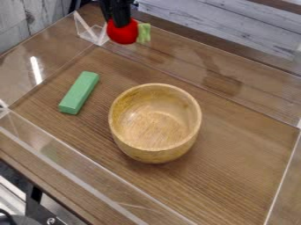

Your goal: Move the red object to the left side of the table

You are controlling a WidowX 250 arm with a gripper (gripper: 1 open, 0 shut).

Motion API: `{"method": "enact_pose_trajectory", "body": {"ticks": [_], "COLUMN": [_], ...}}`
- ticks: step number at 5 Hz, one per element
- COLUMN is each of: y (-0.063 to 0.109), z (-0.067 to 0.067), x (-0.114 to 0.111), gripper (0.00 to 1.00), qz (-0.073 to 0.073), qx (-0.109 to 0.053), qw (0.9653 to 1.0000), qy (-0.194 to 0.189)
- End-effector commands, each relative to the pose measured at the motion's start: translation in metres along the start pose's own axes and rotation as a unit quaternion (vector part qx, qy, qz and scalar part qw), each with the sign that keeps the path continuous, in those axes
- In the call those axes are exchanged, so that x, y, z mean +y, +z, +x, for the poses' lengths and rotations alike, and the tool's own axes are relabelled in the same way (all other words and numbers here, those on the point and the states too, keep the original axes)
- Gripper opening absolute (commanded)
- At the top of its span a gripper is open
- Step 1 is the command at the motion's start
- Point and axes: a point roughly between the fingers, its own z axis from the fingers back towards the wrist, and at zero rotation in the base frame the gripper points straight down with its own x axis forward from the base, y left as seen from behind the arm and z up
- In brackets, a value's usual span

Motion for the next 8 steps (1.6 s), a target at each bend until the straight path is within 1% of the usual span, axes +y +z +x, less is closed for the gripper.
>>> {"method": "enact_pose_trajectory", "body": {"ticks": [1, 2, 4, 5, 6, 7, 8], "y": [0.016, 0.011, 0.023, 0.014, 0.004, 0.008, 0.010], "z": [0.007, 0.006, 0.012, 0.010, 0.007, 0.006, -0.001], "x": [-0.020, -0.029, -0.020, -0.007, 0.003, 0.002, 0.026], "gripper": [0.00, 0.00, 0.00, 0.00, 0.00, 0.00, 0.00], "qz": [0.018, 0.018, 0.018, 0.019, 0.019, 0.018, 0.024], "qx": [-0.021, -0.015, -0.017, -0.021, -0.025, -0.030, -0.025], "qw": [0.9992, 0.9989, 0.9994, 0.9996, 0.9990, 0.9982, 0.9978], "qy": [-0.028, -0.041, -0.025, 0.004, 0.031, 0.050, 0.057]}}
